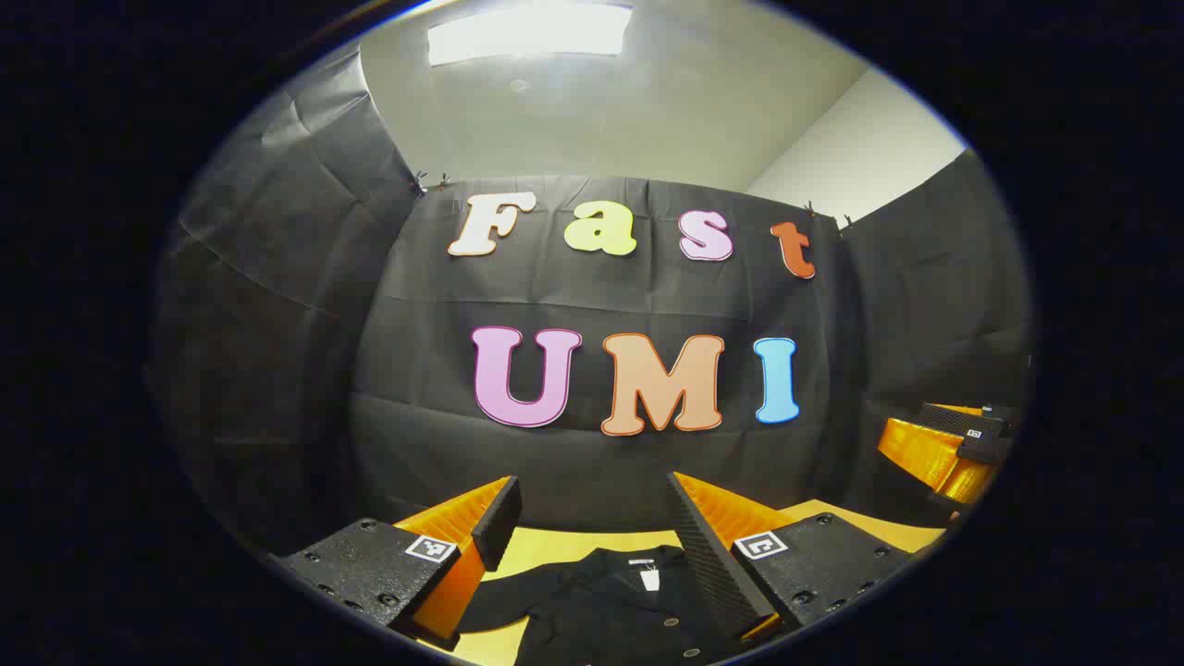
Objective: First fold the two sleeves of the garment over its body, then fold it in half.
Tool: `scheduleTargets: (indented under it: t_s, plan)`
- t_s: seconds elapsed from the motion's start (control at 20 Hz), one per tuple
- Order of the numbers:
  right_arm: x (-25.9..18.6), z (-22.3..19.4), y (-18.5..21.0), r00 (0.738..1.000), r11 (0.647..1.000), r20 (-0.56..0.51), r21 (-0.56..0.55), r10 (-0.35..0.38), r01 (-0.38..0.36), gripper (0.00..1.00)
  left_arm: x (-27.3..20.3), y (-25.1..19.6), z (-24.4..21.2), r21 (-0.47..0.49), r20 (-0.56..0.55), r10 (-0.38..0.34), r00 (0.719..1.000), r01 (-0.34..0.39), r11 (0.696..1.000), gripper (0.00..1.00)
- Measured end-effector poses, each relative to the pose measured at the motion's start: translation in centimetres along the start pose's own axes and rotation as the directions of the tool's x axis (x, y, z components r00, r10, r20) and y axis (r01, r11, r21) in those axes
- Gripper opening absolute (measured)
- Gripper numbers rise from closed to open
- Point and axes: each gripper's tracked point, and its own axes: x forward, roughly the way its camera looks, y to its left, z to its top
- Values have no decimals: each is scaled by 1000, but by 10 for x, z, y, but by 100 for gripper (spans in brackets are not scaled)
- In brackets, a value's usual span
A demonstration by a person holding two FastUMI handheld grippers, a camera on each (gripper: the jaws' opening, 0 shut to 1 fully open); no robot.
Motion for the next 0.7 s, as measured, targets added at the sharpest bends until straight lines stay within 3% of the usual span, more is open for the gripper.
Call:
scheduleTargets:
  t_s: [0.1,0.35,0.7]
  plan:
    - [4,-6,4,1000,1000,-12,14,14,-14,96,-1,5,-2,16,-8,7,1000,-7,1000,96]
    - [9,-10,16,999,999,-7,10,46,-45,96,-9,27,-10,37,-45,29,999,-27,999,95]
    - [9,-19,23,1000,1000,-21,12,9,-9,97,-10,50,-14,49,-53,21,998,-19,999,93]
